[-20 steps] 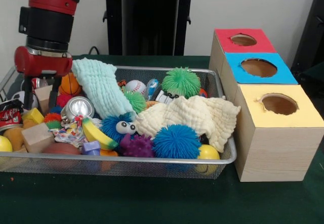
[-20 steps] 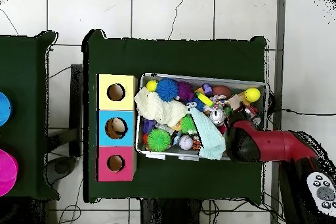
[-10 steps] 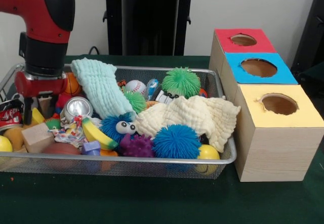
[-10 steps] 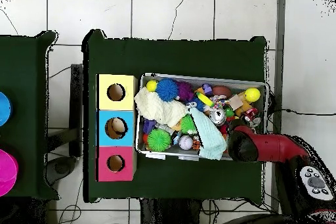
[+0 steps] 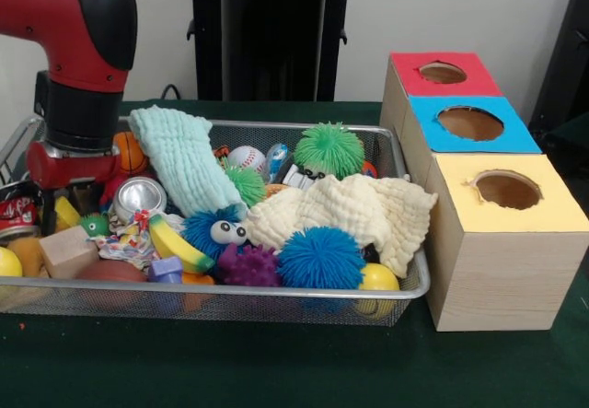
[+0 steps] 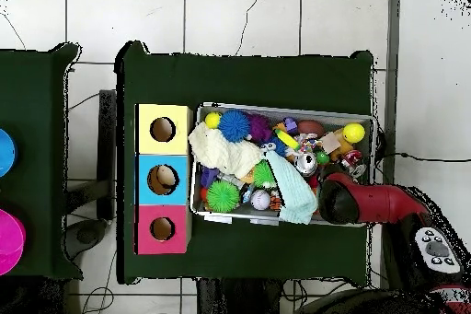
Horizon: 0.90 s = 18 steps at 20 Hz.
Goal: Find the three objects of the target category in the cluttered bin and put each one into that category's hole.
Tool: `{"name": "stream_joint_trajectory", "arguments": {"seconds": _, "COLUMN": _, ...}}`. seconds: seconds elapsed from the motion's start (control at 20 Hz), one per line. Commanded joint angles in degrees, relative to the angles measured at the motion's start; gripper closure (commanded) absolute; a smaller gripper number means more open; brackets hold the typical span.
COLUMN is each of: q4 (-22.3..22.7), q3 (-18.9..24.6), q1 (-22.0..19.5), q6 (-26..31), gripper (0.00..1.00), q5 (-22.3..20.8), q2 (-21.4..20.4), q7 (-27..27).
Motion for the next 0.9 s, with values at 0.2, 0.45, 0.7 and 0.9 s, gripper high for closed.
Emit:
{"name": "stream_joint_trajectory", "arguments": {"seconds": 0.2, "q4": -6.97, "q3": 1.07, "q1": -2.17, "q6": -8.87, "gripper": 0.0, "q5": -2.63, "q2": 7.48, "q7": 8.26}}
{"name": "stream_joint_trajectory", "arguments": {"seconds": 0.45, "q4": -7.49, "q3": -1.72, "q1": -0.31, "q6": -14.83, "gripper": 0.0, "q5": -1.63, "q2": 6.15, "q7": 9.12}}
{"name": "stream_joint_trajectory", "arguments": {"seconds": 0.7, "q4": -11.16, "q3": -4.61, "q1": 3.02, "q6": -9.21, "gripper": 0.0, "q5": 1.63, "q2": 8.21, "q7": 8.93}}
{"name": "stream_joint_trajectory", "arguments": {"seconds": 0.9, "q4": -12.08, "q3": -3.87, "q1": 3.51, "q6": -3.25, "gripper": 1.0, "q5": 3.51, "q2": 8.69, "q7": 8.32}}
